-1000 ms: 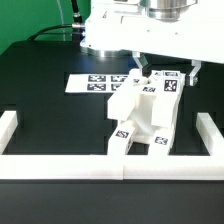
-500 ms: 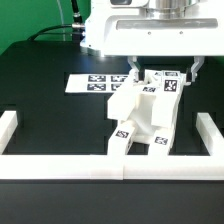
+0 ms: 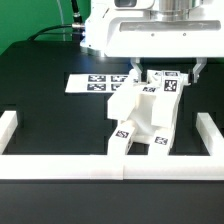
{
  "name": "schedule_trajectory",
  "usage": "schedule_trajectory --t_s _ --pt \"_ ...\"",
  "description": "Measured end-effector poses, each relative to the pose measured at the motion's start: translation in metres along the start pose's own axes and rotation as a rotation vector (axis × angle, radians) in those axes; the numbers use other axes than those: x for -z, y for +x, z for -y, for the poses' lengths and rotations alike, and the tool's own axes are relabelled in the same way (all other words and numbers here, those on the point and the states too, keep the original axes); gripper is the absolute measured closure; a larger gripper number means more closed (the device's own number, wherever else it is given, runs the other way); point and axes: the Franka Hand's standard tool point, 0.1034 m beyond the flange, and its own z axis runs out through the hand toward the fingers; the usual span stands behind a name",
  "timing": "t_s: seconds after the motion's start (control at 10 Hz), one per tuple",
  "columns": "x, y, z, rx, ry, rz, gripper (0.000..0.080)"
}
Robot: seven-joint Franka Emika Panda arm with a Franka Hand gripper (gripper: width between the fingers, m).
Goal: Assemble chair
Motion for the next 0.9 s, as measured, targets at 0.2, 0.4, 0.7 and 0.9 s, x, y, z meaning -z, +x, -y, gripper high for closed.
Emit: schedule_trajectory --t_s 0.2,0.4,0.7,0.9 --pt "-0.0006 -0.0002 -0.0001 -0.009 0.000 0.001 0.0410" --pt "-0.0006 -0.0001 -0.0003 -0.035 0.000 0.001 0.0512" --pt "-0.0007 -0.0002 0.0000 -0.260 0.001 0.001 0.0512" --pt "-0.0007 -0.0002 0.0001 -0.381 0.002 0.002 0.0512"
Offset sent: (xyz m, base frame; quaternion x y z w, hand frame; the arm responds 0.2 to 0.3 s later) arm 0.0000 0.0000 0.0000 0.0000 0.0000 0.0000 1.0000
